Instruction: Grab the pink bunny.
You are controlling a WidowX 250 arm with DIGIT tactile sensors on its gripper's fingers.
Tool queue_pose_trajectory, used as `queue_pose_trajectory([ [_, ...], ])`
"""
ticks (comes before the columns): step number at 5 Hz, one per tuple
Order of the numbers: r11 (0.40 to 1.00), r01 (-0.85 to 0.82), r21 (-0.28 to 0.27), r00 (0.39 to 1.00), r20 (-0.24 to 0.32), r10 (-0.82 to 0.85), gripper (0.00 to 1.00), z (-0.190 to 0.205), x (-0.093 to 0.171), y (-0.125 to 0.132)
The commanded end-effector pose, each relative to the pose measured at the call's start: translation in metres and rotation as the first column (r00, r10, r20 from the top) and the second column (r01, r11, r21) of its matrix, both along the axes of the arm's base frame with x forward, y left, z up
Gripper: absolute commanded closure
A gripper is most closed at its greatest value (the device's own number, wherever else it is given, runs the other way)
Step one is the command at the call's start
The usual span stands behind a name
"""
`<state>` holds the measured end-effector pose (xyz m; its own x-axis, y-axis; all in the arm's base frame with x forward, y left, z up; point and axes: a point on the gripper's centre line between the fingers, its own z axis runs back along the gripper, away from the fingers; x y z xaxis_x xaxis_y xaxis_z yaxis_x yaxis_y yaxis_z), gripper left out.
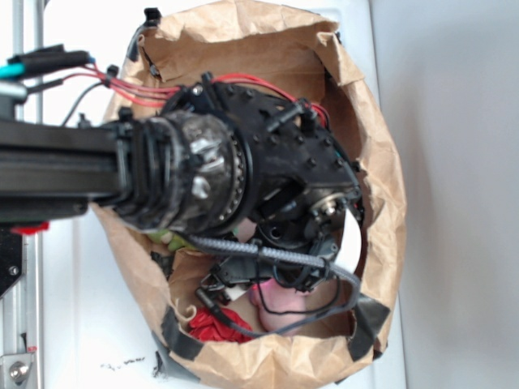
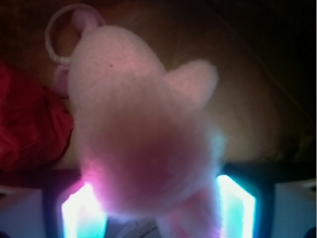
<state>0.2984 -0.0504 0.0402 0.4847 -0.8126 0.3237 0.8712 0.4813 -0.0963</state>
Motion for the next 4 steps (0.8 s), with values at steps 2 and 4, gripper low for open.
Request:
queue_pose_trajectory([
  [2,0.999,-0.017,-0.040,0.999,0.047,0.019,1.00,0.028,-0.006,0.001],
  [4,0.996,0.002,-0.089,0.998,0.062,0.003,1.00,0.064,-0.022,0.015],
])
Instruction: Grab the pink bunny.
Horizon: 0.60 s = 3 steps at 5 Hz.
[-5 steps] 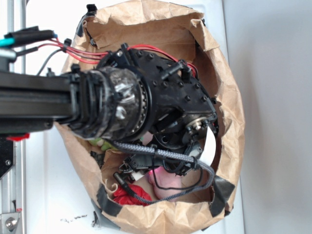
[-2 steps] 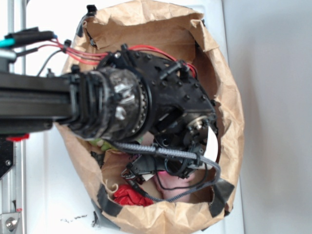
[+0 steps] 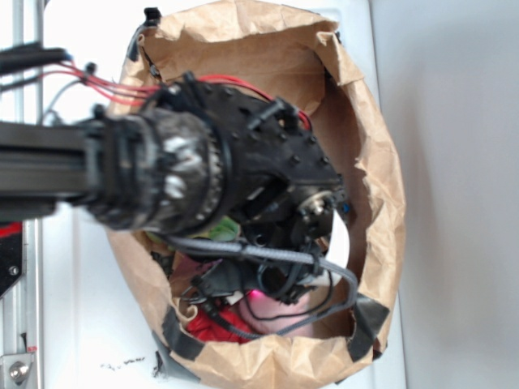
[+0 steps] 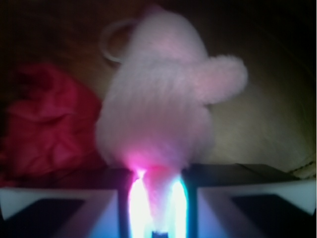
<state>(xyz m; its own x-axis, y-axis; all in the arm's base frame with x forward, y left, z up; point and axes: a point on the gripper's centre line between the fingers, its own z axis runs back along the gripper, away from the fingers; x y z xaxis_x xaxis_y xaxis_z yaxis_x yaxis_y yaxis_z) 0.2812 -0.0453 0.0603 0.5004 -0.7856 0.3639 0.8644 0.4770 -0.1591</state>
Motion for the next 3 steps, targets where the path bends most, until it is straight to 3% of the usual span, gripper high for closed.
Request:
queue_pose_trajectory([
  [1,0.999,-0.001,-0.044,0.994,0.112,0.006,1.00,0.060,-0.005,0.019],
  [2,0.981,-0.193,-0.030,0.979,0.066,0.195,1.00,0.081,0.000,0.035],
  [3,0.902,-0.431,-0.032,0.901,0.030,0.432,1.00,0.096,0.000,0.057],
])
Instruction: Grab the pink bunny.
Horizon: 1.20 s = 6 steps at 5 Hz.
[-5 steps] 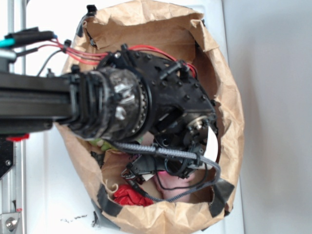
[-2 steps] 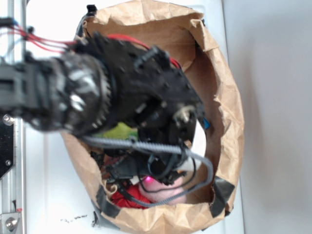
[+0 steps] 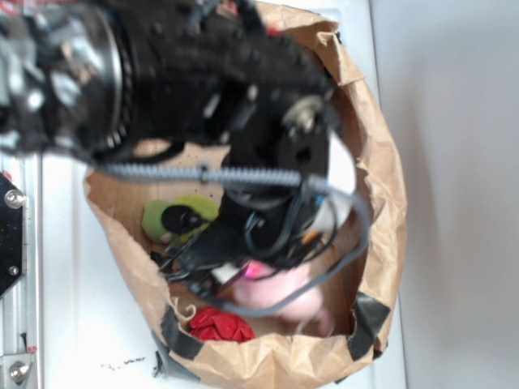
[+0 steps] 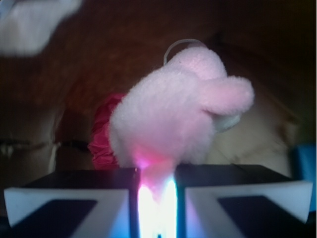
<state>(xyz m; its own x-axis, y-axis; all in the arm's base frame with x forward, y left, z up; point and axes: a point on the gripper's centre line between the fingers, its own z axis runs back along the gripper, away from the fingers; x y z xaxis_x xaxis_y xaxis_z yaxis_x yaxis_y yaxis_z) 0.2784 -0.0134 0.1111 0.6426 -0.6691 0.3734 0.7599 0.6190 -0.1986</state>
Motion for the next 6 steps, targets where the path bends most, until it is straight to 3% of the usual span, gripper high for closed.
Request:
queue_pose_trajectory([
  [1,0.867,-0.494,0.062,0.868,0.092,0.488,1.00,0.064,-0.004,0.041],
  [2,0.710,-0.699,0.089,0.712,0.187,0.677,1.00,0.081,-0.012,0.039],
  [3,0.570,-0.804,0.171,0.594,0.186,0.782,1.00,0.088,-0.010,0.041],
  [4,0.503,-0.833,0.230,0.545,0.186,0.818,1.00,0.087,-0.006,0.039],
  [5,0.529,-0.814,0.240,0.569,0.148,0.809,1.00,0.084,-0.005,0.037],
  [6,0.544,-0.805,0.236,0.584,0.152,0.798,1.00,0.081,-0.005,0.036],
])
